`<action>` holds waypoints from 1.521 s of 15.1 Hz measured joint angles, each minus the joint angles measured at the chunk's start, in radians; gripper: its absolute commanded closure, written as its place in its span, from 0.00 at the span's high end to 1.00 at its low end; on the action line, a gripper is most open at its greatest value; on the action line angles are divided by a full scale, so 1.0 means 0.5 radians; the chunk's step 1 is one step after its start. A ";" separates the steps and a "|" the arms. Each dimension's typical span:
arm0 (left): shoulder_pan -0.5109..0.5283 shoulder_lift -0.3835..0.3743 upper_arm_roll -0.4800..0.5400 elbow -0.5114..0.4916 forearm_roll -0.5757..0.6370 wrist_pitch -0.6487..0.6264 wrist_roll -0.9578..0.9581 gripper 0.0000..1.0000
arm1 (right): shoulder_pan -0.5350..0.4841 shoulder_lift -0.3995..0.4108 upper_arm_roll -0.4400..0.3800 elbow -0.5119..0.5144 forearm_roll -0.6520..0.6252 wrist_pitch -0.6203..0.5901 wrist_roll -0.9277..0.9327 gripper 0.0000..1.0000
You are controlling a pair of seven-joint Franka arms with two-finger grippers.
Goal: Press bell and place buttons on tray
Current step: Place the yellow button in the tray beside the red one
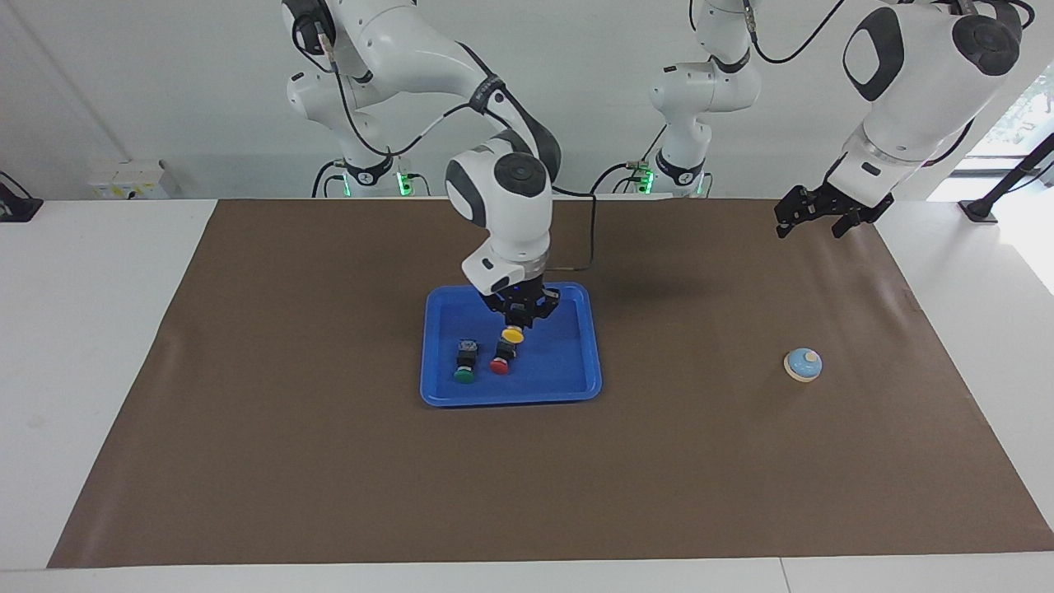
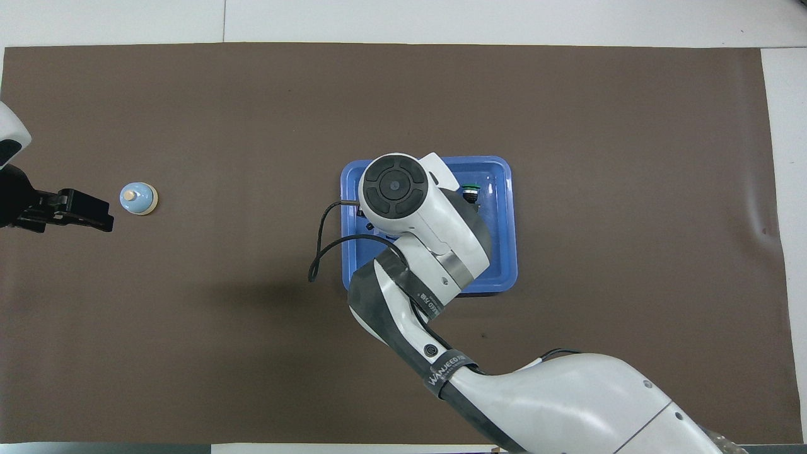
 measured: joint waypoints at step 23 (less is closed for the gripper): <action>0.000 0.000 0.000 0.000 0.000 0.000 0.000 1.00 | -0.661 -0.431 -0.030 0.068 0.299 -0.719 -0.708 1.00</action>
